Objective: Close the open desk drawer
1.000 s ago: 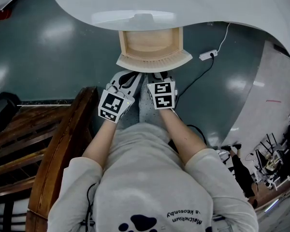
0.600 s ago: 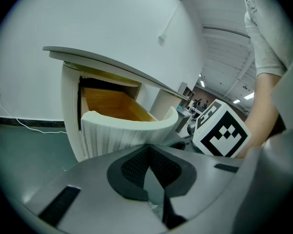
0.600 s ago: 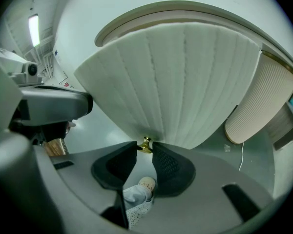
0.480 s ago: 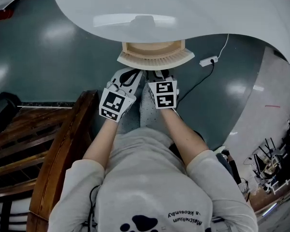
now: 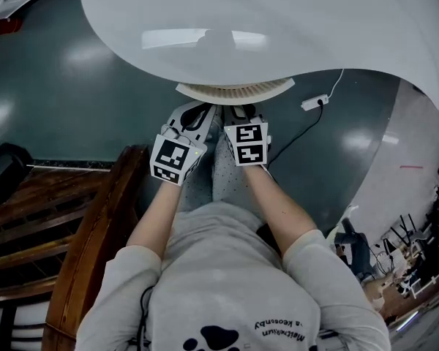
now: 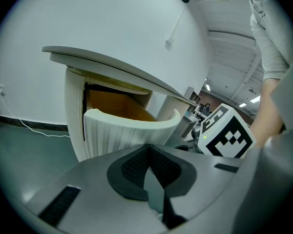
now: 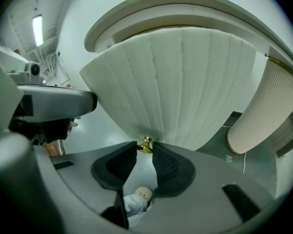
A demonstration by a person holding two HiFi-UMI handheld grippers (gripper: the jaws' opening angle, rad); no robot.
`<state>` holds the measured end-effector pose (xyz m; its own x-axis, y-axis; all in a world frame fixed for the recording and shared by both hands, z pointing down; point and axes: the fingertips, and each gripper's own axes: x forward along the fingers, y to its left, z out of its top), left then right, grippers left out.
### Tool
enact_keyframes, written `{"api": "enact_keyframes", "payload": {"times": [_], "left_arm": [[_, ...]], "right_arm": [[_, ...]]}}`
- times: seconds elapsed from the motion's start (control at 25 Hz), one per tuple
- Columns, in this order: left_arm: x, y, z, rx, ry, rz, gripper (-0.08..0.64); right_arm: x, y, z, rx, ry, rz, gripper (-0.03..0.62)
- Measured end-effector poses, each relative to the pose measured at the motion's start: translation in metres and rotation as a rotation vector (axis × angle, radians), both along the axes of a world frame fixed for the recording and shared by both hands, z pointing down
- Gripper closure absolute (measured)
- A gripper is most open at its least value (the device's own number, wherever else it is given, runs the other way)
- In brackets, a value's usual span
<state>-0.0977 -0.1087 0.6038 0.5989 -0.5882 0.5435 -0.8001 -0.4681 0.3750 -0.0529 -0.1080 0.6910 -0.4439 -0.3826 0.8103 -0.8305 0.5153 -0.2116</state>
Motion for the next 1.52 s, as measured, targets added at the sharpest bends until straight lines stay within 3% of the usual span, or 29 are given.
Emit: {"api": "enact_keyframes", "payload": {"times": [1.52], "left_arm": [[-0.027, -0.103, -0.01, 0.102, -0.004, -0.09, 0.554]], "right_arm": [[-0.026, -0.103, -0.013, 0.104, -0.005, 0.007, 0.483]]}}
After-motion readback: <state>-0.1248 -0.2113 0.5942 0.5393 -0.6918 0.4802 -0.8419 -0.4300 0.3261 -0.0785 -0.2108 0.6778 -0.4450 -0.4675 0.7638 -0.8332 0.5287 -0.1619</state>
